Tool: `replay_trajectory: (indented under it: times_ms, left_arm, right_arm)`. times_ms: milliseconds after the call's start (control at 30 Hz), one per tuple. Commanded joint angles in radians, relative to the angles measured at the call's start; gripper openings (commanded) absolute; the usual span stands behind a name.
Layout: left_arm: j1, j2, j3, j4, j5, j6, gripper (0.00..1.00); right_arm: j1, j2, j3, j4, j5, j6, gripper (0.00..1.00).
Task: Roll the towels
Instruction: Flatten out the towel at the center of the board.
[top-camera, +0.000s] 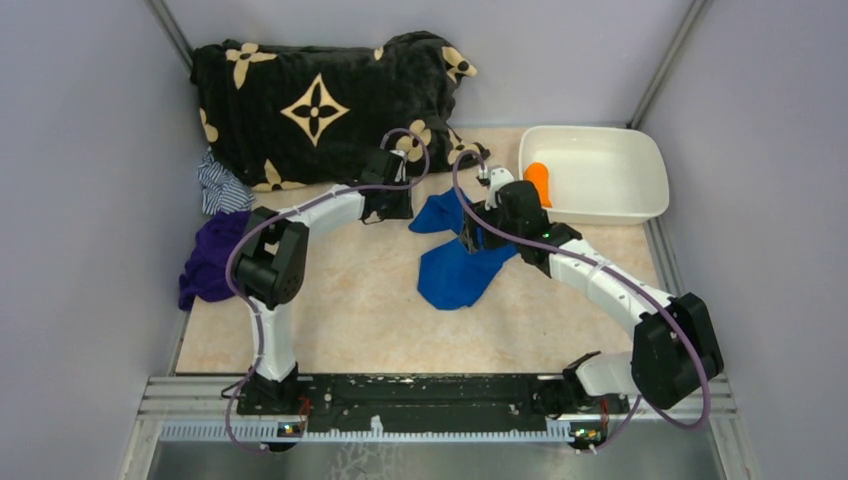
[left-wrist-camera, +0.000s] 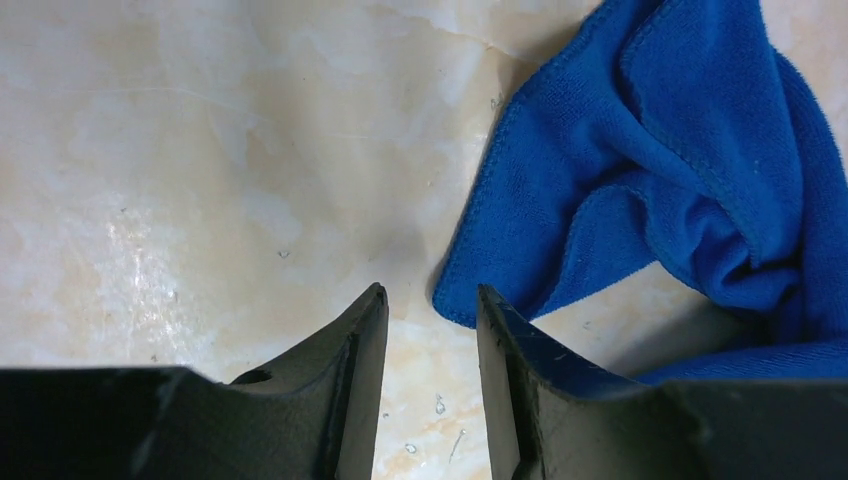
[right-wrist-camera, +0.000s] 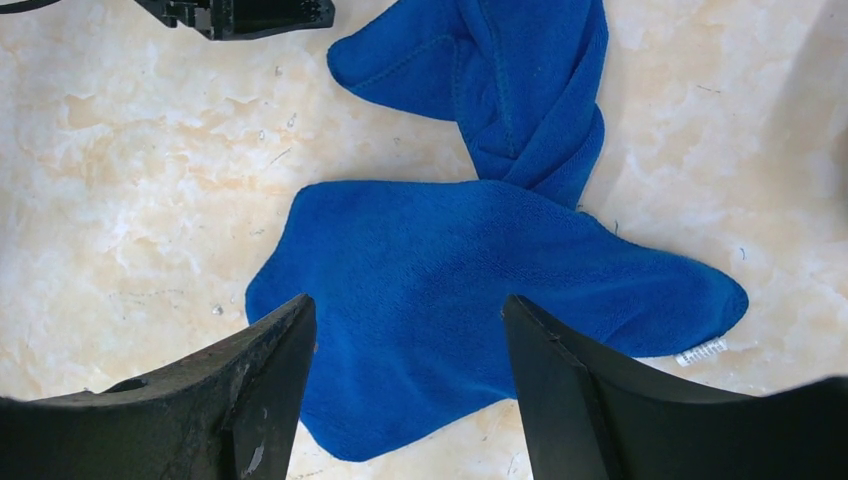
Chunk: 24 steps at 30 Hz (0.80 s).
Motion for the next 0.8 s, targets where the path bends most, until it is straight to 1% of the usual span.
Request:
replay_trajectory:
  times_ms: [0,267,433,533,600,667,700,767]
  left_arm:
    - [-0.028,0.043,0.05,-0.049,-0.048,0.045,0.44]
    - [-0.078,0.123,0.103,-0.102,-0.17,0.083,0.45]
    - [-0.11,0.157,0.102,-0.123,-0.227,0.092,0.45]
    - [-0.122,0.184,0.102,-0.145,-0.243,0.093,0.44]
    - [-0.132,0.196,0.097,-0.156,-0.247,0.092,0.39]
    - [-0.138,0.203,0.084,-0.156,-0.233,0.085,0.32]
    - [-0.138,0.204,0.077,-0.151,-0.218,0.081,0.27]
    - [-0.132,0.2,0.066,-0.144,-0.215,0.078,0.12]
  right_arm:
    - [0.013,0.014,-0.005,0.032,0.012,-0.015,0.68]
    - [0.015,0.022,-0.006,0.032,0.006,-0.019,0.68]
    - [0.016,0.024,-0.005,0.028,0.005,-0.024,0.68]
    - [0.017,0.027,-0.003,0.023,0.004,-0.026,0.68]
    - [0.02,0.024,-0.002,0.021,0.011,-0.028,0.68]
    - [0.026,0.025,0.0,0.015,0.02,-0.035,0.68]
    - [0.029,0.027,0.001,0.012,0.025,-0.038,0.68]
    - [0.04,0.033,0.004,0.006,0.036,-0.043,0.68]
